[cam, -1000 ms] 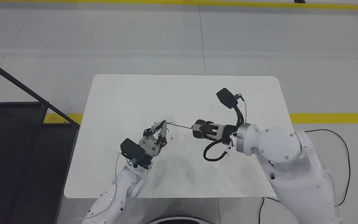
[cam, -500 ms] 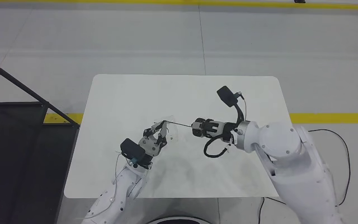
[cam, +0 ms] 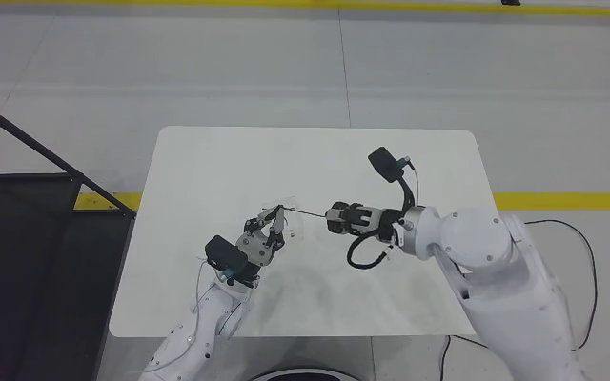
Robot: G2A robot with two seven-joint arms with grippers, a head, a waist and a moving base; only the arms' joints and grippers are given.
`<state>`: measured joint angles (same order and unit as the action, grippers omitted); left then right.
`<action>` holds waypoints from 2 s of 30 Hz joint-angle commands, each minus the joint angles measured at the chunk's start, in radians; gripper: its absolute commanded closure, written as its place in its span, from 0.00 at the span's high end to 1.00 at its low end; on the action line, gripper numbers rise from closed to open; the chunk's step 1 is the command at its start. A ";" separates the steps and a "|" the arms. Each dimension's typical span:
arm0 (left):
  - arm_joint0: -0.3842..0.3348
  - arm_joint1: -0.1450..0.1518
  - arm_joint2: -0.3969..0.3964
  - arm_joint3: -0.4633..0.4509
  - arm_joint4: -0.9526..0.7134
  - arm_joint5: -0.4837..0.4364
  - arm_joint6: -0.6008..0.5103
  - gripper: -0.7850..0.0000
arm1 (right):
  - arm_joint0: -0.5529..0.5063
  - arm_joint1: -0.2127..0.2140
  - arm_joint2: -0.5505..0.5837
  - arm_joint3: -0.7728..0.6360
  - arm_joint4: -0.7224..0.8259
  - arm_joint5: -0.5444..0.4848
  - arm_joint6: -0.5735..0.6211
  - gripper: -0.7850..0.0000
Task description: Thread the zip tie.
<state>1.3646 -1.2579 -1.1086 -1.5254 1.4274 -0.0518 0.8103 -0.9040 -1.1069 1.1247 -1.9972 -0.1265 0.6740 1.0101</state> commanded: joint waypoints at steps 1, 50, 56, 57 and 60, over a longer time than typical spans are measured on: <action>0.000 0.000 0.000 0.000 0.000 0.000 0.000 0.00 | 0.001 0.001 -0.001 0.001 0.002 0.001 -0.001 0.00; 0.000 0.000 0.000 0.000 0.000 0.000 0.000 0.00 | 0.000 0.005 0.017 0.022 0.213 -0.102 -0.120 0.00; 0.000 0.000 0.000 0.000 0.000 0.000 0.000 0.00 | -0.001 0.006 0.020 0.025 0.232 -0.112 -0.127 0.00; 0.000 0.000 0.000 0.000 0.000 0.000 0.000 0.00 | -0.002 0.006 0.020 0.027 0.238 -0.116 -0.130 0.00; 0.000 0.000 0.000 0.000 0.000 0.000 0.000 0.00 | -0.001 0.006 0.021 0.031 0.247 -0.124 -0.134 0.00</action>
<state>1.3646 -1.2579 -1.1086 -1.5254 1.4274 -0.0518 0.8103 -0.9050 -1.1010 1.1455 -1.9667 0.1196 0.5515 0.8766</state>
